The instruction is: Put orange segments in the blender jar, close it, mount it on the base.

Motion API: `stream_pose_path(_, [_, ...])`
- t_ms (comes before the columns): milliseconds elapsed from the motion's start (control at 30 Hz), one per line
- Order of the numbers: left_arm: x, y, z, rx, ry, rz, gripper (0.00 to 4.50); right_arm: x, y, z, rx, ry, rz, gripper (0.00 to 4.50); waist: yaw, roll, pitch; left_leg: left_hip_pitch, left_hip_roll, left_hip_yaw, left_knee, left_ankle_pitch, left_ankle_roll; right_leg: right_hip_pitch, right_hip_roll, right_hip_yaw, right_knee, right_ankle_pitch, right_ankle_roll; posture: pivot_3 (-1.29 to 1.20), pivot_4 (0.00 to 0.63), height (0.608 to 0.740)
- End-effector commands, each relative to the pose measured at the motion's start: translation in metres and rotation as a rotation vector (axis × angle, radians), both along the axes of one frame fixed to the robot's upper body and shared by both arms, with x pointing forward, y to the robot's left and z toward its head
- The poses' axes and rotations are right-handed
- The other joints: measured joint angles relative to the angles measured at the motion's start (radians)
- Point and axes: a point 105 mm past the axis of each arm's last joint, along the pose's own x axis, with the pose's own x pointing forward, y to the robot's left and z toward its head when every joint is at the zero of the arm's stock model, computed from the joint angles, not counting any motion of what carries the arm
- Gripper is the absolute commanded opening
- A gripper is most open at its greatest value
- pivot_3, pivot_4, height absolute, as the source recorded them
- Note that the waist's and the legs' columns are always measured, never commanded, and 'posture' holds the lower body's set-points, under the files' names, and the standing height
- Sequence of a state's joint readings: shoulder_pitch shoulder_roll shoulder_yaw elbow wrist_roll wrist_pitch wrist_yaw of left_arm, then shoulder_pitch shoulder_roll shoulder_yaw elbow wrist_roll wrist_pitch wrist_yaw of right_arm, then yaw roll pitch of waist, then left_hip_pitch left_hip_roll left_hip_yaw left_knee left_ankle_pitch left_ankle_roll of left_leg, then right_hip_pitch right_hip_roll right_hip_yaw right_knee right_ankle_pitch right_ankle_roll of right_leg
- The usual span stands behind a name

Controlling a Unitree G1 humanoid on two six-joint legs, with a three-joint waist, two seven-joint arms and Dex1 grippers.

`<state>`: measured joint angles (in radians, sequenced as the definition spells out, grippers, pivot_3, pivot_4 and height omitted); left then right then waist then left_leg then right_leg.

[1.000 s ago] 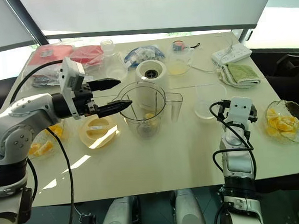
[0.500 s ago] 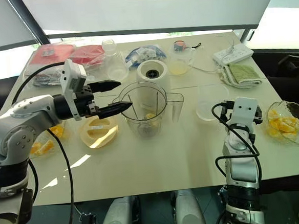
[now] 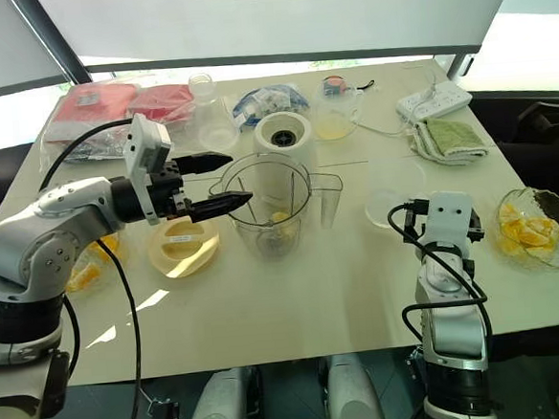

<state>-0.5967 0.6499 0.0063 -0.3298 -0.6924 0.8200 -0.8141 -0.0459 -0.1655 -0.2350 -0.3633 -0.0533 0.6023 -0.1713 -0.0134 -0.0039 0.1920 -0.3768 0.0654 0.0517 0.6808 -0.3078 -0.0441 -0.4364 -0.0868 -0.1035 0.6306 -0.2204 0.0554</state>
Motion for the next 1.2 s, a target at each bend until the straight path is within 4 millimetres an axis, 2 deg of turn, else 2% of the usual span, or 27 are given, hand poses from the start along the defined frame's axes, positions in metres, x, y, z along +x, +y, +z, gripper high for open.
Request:
stream_pose_path(33, [-0.001,0.0,0.009,0.004,-0.048,-0.01,4.5,-0.007,0.003,0.017,0.003,-0.076,0.032,4.47,-0.001,0.0,0.0,0.0,0.0,0.0,0.0,0.0,0.0,0.0,0.0,0.0,0.0,0.0,0.0,0.0,0.15,0.74])
stream_pose_path(167, [-0.001,0.001,0.008,0.006,-0.047,-0.01,4.5,-0.016,0.0,0.019,0.009,-0.099,0.043,4.47,0.0,0.0,0.0,-0.001,0.0,0.0,0.0,0.0,0.0,-0.001,0.0,0.0,0.0,0.0,0.001,0.0,0.15,0.74])
stream_pose_path(400, [0.002,0.0,0.006,0.007,-0.045,-0.017,4.5,-0.028,0.008,0.028,0.039,-0.172,0.133,4.47,0.001,0.0,0.0,-0.001,0.0,0.0,0.0,0.0,0.0,-0.001,0.0,0.0,0.0,-0.001,0.001,0.0,0.15,0.74])
stream_pose_path(500, [0.004,0.005,0.007,0.019,-0.05,-0.007,4.5,-0.043,0.014,0.035,0.033,-0.19,0.229,4.47,0.003,0.0,0.0,-0.001,0.0,0.0,0.0,0.0,0.0,-0.001,0.0,0.0,0.0,-0.001,0.001,0.0,0.15,0.74])
stream_pose_path(700, [0.016,0.033,0.01,0.086,-0.059,0.05,4.5,-0.07,0.018,0.07,-0.028,-0.222,0.413,4.47,0.0,0.0,0.0,-0.003,0.0,0.0,0.0,0.0,0.0,-0.003,0.0,0.0,0.0,-0.001,0.001,0.0,0.15,0.74])
stream_pose_path(867, [0.041,0.061,0.005,0.226,-0.067,0.074,4.5,-0.108,0.026,0.09,0.034,-0.136,0.586,4.47,0.016,0.0,0.0,-0.003,0.0,-0.003,0.0,0.0,0.0,-0.003,0.003,0.0,0.0,-0.002,-0.002,0.0,0.15,0.74])
stream_pose_path(967, [0.054,0.074,-0.007,0.371,-0.079,0.047,4.5,-0.13,0.023,0.098,0.051,-0.038,0.651,4.47,0.027,-0.001,0.0,-0.004,0.0,-0.003,0.0,-0.001,0.001,-0.003,0.003,0.0,-0.001,-0.002,-0.003,0.0,0.15,0.74])
stream_pose_path(1033, [0.062,0.08,-0.026,0.522,-0.086,-0.013,4.5,-0.141,0.009,0.108,0.021,0.024,0.629,4.47,0.029,-0.002,0.0,-0.005,0.0,-0.003,0.0,-0.001,0.001,-0.003,0.003,0.001,-0.002,-0.003,-0.003,0.0,0.15,0.74])
stream_pose_path(1100, [0.067,0.083,-0.039,0.613,-0.077,-0.077,4.5,-0.148,0.0,0.121,0.022,0.031,0.618,4.47,0.029,-0.003,0.0,-0.006,-0.001,-0.003,0.001,-0.001,0.001,-0.003,0.003,0.002,-0.003,-0.003,-0.004,0.0,0.15,0.74])
stream_pose_path(1200, [0.074,0.085,-0.051,0.695,-0.053,-0.155,4.5,-0.157,0.002,0.14,0.073,0.015,0.661,4.47,0.029,-0.009,0.001,-0.009,-0.001,-0.004,0.002,-0.001,0.001,-0.004,0.004,0.003,-0.006,-0.002,-0.004,0.0,0.15,0.74])
